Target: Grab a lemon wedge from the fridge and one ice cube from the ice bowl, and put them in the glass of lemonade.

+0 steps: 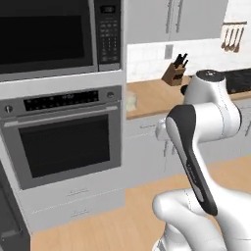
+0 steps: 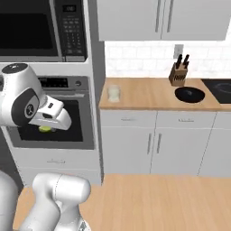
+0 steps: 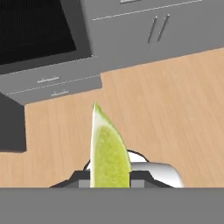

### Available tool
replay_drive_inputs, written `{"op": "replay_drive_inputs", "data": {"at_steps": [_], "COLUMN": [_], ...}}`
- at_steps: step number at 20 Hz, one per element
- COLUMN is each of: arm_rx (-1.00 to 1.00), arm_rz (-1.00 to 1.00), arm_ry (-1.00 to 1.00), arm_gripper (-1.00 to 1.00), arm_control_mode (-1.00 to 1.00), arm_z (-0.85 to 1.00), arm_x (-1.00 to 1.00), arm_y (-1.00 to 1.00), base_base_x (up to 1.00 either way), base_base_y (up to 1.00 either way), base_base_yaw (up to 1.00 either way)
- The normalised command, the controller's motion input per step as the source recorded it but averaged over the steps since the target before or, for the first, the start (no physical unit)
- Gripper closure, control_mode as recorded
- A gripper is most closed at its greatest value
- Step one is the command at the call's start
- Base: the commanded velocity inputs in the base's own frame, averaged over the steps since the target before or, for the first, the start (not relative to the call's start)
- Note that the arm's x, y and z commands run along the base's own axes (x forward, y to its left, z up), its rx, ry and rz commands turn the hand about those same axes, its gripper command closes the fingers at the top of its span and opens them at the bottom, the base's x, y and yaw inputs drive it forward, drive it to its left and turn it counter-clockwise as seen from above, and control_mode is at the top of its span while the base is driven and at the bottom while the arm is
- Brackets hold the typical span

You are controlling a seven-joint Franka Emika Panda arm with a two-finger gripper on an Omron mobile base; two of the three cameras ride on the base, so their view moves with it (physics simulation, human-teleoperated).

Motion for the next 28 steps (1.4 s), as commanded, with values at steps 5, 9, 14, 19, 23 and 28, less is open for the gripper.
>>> {"op": "replay_drive_inputs", "data": {"at_steps": [5, 9, 14, 19, 23, 28], "arm_rx": [0.0, 0.0, 0.0, 0.0, 0.0, 0.0], "arm_rz": [0.0, 0.0, 0.0, 0.0, 0.0, 0.0], "arm_ry": [0.0, 0.0, 0.0, 0.0, 0.0, 0.0], "arm_gripper": [1.0, 1.0, 1.0, 1.0, 1.0, 1.0], "arm_control_mode": [1.0, 1.0, 1.0, 1.0, 1.0, 1.0], "arm_z": [0.0, 0.0, 0.0, 0.0, 0.0, 0.0], "arm_x": [0.0, 0.0, 0.0, 0.0, 0.0, 0.0], "arm_y": [0.0, 0.0, 0.0, 0.0, 0.0, 0.0], "base_base_x": [0.24, 0.44, 0.75, 0.99, 1.0, 0.98], "base_base_y": [-0.93, -0.88, -0.76, -0.7, -0.72, -0.93], "base_base_yaw": [-0.59, -0.52, -0.19, 0.2, 0.22, -0.02]}}
